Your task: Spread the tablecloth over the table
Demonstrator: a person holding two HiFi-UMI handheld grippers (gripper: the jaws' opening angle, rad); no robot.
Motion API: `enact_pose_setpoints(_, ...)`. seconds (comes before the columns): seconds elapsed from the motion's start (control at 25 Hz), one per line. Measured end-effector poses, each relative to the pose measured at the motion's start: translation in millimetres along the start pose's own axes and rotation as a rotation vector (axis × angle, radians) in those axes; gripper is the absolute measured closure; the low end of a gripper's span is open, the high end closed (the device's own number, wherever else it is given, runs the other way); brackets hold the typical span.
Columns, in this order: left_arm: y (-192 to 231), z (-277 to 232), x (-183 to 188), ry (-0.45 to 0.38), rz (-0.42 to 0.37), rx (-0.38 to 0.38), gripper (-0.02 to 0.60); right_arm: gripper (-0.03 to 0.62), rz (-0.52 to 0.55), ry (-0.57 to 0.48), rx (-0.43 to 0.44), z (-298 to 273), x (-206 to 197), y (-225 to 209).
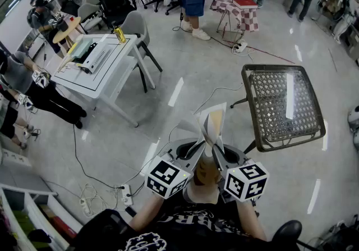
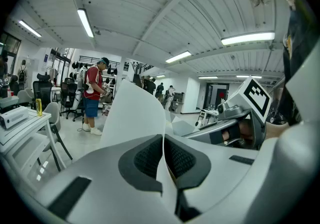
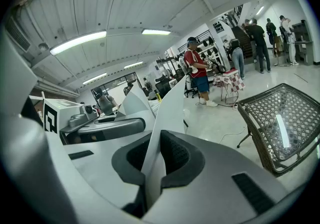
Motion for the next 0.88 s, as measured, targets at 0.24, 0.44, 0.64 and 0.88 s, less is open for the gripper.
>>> enact_pose_setpoints(0.24, 8.3, 1.0, -3.2, -0.008, 0.0, -0.013, 0.561, 0.577, -0.004, 0.003, -0.008, -10.4, -1.7, 2.6)
enact_pose_setpoints(0.44, 20.2, 2.0, -4.1, -0.009, 0.001, -0.029, 0.561, 0.577, -0.006, 0.01, -0.018, -22.4, -0.4, 7.9)
enact_pose_setpoints(0.64, 35.5, 7.0, -8.0, -0.014, -0.007, -0.046, 0.561, 0.577, -0.027, -0.01, -0.037, -36.0, -1.1, 13.8)
enact_pose_setpoints(0.88, 57.5, 20.9, -15.4, -0.033, 0.007, -0.052, 0.561, 0.577, -0.064, -0.029, -0.052, -50.6, -7.0, 24.2)
Point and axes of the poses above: the fingertips, and each gripper's own axes: z backward along the fingers, y to its left, x out of its top, the point moved 6 cm from there along z, backward along the fingers, and after that the axes turned 6 degrees about -z, right-handed, at the moved point
